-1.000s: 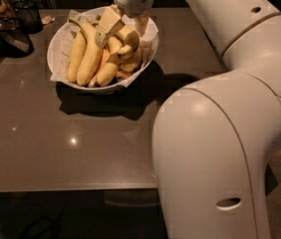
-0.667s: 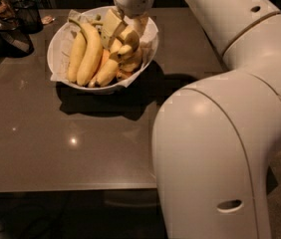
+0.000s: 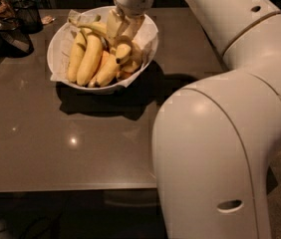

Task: Pick banana from white bowl

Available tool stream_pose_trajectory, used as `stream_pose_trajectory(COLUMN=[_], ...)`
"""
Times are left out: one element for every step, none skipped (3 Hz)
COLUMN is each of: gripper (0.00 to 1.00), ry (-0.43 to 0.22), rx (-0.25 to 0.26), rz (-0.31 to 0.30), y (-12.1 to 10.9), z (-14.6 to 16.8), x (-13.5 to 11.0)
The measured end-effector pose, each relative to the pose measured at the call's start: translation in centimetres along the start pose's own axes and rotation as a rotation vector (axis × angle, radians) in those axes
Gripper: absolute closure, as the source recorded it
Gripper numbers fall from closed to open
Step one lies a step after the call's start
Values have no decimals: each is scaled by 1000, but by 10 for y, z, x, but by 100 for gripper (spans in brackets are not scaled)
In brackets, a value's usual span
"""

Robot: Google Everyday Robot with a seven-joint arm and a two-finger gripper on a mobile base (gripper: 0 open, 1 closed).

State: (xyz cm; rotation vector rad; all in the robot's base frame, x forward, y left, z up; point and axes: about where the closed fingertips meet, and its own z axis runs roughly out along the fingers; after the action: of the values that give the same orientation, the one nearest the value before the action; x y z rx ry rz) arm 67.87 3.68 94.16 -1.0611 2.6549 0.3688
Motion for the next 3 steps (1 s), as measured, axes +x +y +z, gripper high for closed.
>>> stream_pose_trajectory(gripper=[100, 100, 100], ry=[0, 0, -22], rx=[0, 0, 5], rz=[0, 0, -41], y=[0, 0, 5], z=[0, 0, -3], x=[0, 0, -9])
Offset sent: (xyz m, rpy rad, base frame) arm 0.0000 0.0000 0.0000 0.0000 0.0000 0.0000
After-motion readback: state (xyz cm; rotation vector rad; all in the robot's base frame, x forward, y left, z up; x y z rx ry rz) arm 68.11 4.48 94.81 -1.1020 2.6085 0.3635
